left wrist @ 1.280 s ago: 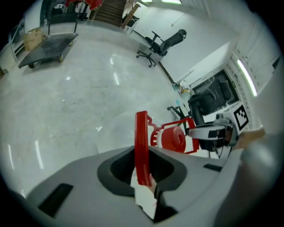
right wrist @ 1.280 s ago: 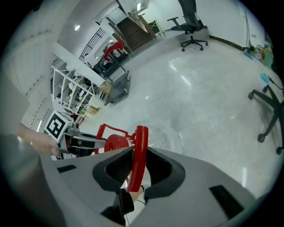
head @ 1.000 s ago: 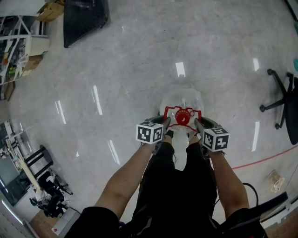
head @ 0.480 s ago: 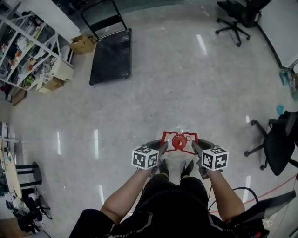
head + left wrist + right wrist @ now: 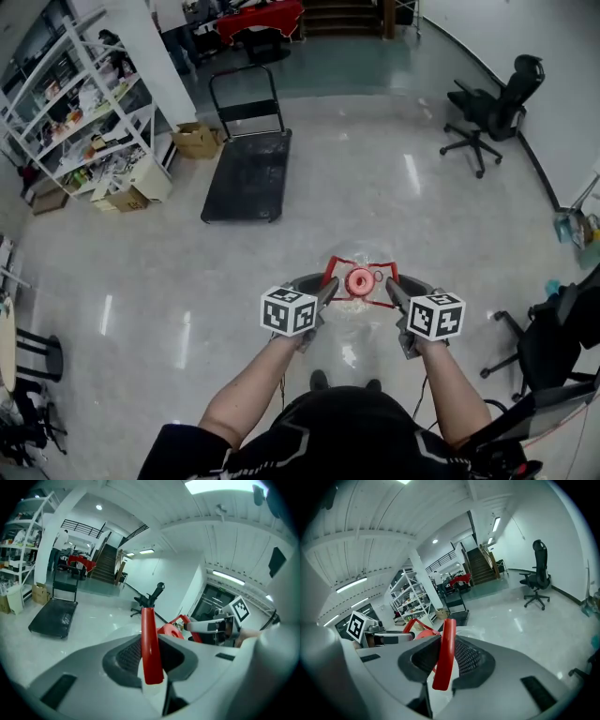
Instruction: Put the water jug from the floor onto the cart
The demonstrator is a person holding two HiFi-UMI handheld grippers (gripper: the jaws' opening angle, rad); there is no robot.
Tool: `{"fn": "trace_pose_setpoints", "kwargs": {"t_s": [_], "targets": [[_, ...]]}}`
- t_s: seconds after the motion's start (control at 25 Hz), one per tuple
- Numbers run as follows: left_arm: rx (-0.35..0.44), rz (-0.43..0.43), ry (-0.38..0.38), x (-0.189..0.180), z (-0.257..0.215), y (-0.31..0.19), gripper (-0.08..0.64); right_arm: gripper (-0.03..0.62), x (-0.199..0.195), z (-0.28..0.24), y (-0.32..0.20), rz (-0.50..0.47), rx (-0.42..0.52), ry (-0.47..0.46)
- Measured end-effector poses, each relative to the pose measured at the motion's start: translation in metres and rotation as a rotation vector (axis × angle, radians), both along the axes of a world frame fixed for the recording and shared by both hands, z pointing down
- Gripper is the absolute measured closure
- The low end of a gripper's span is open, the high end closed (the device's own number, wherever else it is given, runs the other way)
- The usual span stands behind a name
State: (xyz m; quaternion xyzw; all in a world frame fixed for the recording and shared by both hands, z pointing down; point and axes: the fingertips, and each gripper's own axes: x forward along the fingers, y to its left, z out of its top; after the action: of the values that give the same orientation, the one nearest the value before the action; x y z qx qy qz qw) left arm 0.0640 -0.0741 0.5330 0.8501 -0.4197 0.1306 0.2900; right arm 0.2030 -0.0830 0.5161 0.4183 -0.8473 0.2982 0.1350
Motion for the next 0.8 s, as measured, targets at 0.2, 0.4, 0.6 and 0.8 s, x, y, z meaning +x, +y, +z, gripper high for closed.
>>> {"fn": "trace_pose_setpoints", "kwargs": {"t_s": [0.2,0.4,0.6,0.8], "targets": [[0.066,-0.017,0.020,-0.032,-0.027,-0.024,0.488,0.505,-0.035,-0.027,-0.025,-0.027,0.055,0.014],[0.079,-0.028,0.056,-0.080,-0.038,-0.045,0.486,0.504,-0.086,-0.043,-0.053,-0.058,0.087,0.001],[0.077,-0.054,0.062,-0.139,-0.054,-0.082,0.485,0.503,-0.150,-0.054,-0.097,-0.096,0.071,-0.011],[0.074,-0.113,0.061,-0.179,-0.054,-0.114,0.483,0.503,-0.192,-0.050,-0.137,-0.148,0.034,-0.052]]}}
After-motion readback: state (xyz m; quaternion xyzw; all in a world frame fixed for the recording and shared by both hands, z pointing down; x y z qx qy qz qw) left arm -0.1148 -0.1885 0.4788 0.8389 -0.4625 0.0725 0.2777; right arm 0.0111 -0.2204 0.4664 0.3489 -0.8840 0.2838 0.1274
